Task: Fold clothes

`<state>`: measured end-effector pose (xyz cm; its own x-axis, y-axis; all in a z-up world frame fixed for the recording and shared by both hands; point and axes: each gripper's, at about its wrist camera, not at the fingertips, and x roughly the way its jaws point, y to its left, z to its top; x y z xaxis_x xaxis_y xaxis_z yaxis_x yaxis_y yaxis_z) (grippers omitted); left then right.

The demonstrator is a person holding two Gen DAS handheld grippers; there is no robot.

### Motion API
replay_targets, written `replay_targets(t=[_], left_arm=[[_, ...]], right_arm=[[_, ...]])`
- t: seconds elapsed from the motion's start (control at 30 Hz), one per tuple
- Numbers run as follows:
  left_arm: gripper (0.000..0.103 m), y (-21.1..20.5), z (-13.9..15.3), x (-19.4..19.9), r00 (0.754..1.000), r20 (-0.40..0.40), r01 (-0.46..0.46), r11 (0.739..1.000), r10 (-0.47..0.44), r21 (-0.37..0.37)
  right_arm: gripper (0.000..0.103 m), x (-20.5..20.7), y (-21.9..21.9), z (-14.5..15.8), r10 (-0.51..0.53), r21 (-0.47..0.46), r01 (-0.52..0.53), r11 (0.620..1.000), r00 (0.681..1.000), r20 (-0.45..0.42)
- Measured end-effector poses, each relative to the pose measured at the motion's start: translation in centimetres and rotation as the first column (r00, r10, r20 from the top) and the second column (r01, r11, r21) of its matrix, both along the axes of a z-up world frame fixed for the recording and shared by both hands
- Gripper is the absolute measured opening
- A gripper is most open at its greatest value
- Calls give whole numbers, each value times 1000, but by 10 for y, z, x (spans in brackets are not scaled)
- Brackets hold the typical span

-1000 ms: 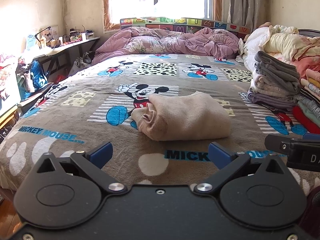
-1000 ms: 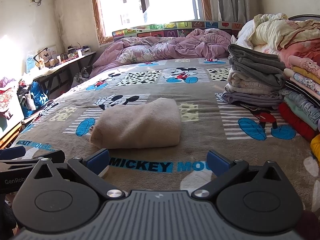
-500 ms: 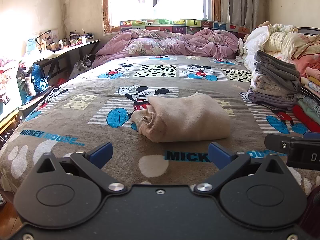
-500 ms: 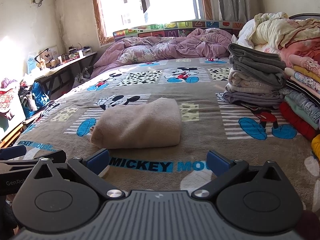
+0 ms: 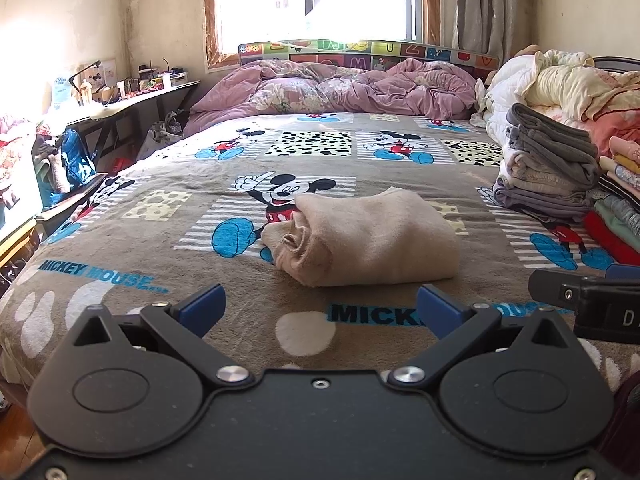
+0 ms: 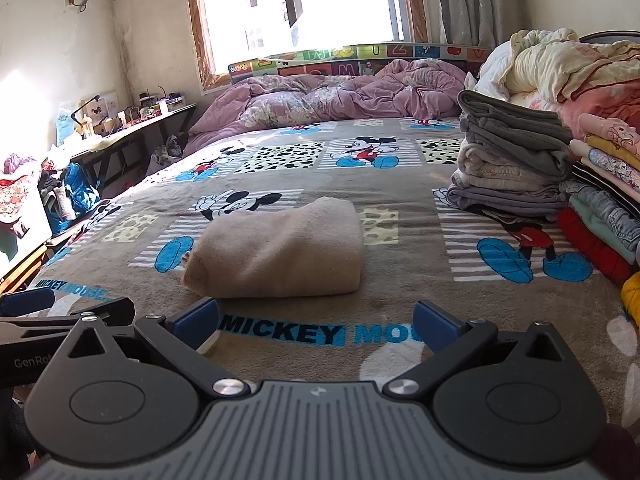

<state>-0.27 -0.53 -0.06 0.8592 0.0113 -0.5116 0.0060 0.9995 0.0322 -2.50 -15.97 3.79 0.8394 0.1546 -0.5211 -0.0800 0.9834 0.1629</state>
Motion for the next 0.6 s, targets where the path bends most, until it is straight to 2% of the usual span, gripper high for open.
replay_targets(t=[0.6], left_arm=[[103, -1, -1, 2, 1000, -2, 8, 1000, -8, -1]], right_arm=[[103, -2, 0, 1, 1, -3, -1, 1000, 1000, 1]])
